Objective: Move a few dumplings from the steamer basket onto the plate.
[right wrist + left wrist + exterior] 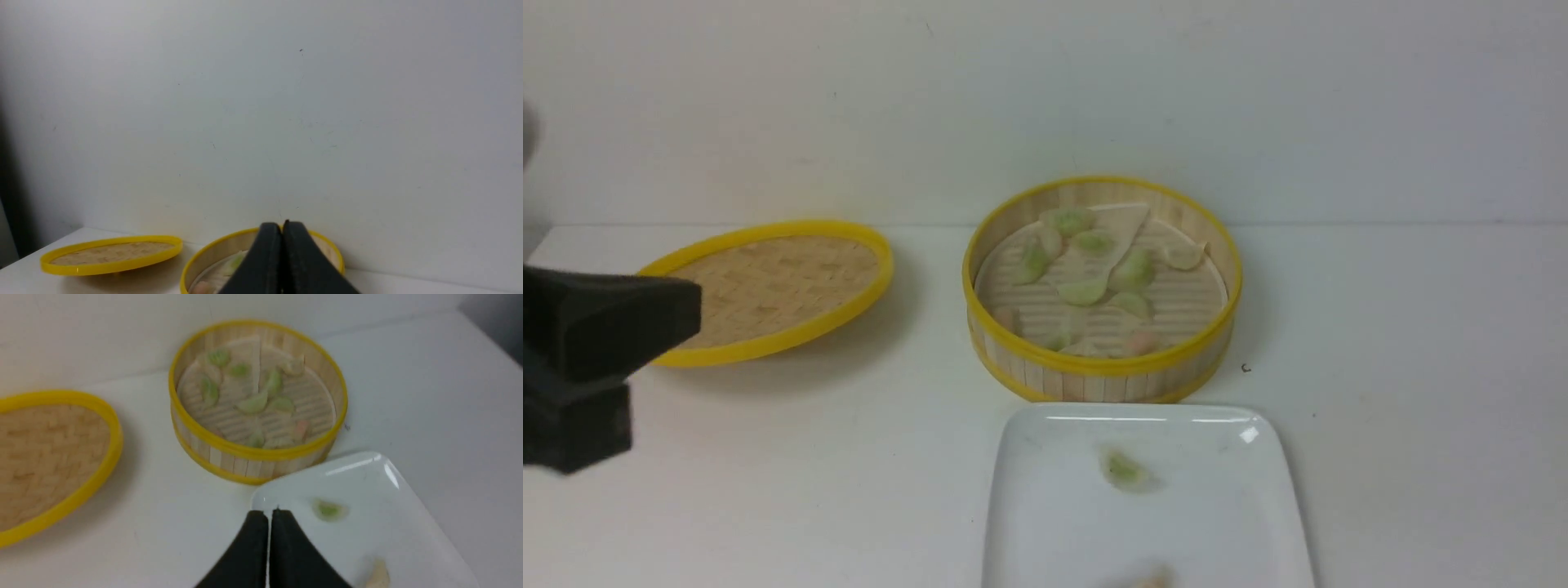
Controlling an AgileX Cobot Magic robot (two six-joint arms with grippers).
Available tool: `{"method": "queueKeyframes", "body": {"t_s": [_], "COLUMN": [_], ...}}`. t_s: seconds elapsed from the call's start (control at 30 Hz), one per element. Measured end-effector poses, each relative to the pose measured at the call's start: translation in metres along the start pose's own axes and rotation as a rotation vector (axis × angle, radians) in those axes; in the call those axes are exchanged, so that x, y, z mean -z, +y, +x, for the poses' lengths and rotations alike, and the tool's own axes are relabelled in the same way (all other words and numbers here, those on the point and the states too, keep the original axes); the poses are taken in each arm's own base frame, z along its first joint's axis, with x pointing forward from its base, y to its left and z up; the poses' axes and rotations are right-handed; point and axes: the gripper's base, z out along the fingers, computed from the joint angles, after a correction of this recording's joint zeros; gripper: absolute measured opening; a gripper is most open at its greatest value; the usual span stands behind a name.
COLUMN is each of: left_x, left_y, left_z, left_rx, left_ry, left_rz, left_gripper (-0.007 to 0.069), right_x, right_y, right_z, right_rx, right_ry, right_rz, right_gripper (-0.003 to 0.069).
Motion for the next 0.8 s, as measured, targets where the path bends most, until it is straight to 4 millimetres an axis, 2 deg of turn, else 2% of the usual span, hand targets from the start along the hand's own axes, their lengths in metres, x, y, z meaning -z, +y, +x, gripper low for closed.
{"method": "queueKeyframes", "body": {"t_s": [0.07, 0.13, 0.33, 0.5, 0.8], "left_x": [0.008, 0.021, 0.039, 0.045, 0.044], "left_y": [-0.001, -0.001, -0.006, -0.009, -0.006], "left_z": [0.009, 0.029, 0.058, 0.069, 0.071], "left_rx": [0.009, 0.030, 0.090, 0.079, -0.017], "left_ry": [-0.064, -0.178, -0.275, -0.278, -0.281], "left_rz": [-0.003, -0.002, 0.056, 0.076, 0.037], "left_gripper": [-0.0006, -0.0006, -0.0006, -0.0006, -0.0006], "right_x": [0.000, 0.000, 0.000, 0.000, 0.000], "right_y": [0.000, 0.000, 0.000, 0.000, 0.000], "right_z": [0.000, 0.000, 0.000, 0.000, 0.000], "right_rx": [0.000, 0.001, 0.001, 0.003, 0.004], "right_ry": [0.000, 0.000, 0.000, -0.001, -0.001], "right_rz": [0.000, 0.000, 0.000, 0.001, 0.001], "right_gripper": [-0.0015, -0.0015, -0.0015, -0.0015, -0.0015]}}
